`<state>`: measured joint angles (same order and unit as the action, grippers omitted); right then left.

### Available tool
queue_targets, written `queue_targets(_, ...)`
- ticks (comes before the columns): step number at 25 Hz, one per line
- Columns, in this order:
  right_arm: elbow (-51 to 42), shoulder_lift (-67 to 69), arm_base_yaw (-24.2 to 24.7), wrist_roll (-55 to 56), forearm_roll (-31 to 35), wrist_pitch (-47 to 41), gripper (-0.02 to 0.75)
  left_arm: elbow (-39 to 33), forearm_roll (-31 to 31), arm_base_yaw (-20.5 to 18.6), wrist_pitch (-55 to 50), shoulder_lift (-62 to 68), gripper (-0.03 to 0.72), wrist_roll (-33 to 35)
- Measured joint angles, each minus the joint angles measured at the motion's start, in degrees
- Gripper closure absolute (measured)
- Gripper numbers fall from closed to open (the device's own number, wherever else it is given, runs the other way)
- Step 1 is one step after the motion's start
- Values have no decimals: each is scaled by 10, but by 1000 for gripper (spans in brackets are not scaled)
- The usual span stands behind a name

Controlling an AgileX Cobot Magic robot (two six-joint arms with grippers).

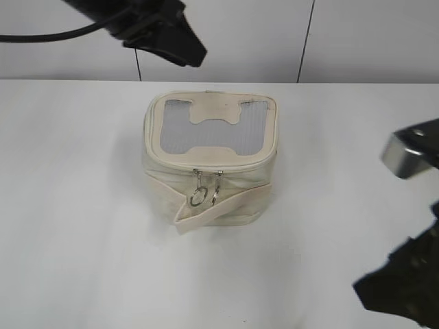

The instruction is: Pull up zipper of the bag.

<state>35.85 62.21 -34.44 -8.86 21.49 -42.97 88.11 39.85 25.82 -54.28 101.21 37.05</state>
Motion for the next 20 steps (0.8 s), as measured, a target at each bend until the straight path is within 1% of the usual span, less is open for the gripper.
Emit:
queue_targets(2, -20, -69, 0, 23, -42, -37, 239, -98, -20, 0, 36, -94, 436, -21)
queue_targets(4, -33, -146, 0, 44, -73, -82, 237, -200, -57, 0, 66, -213, 438, -63)
queue_targets(7, -39, -262, 0, 69, -118, -140, 237, -323, -152, 0, 76, -407, 438, -150)
queue_targets(9, -41, -332, 0, 75, -156, -173, 235, -378, -224, 0, 60, -526, 439, -225)
queue_targets(10, -41, -369, 0, 78, -169, -190, 236, -401, -256, 0, 47, -599, 439, -250)
queue_targets(13, -41, -463, 0, 80, -202, -222, 236, -447, -315, -2, -17, -745, 439, -305)
queue_targets(16, -48, -540, 0, 80, -210, -227, 235, -500, -349, -7, -67, -886, 439, -322)
queue_targets(18, -50, -583, 0, 80, -211, -228, 235, -532, -357, -8, -79, -964, 439, -325)
queue_targets(20, -51, -614, 0, 81, -215, -227, 241, -557, -357, -8, -81, -1006, 439, -327)
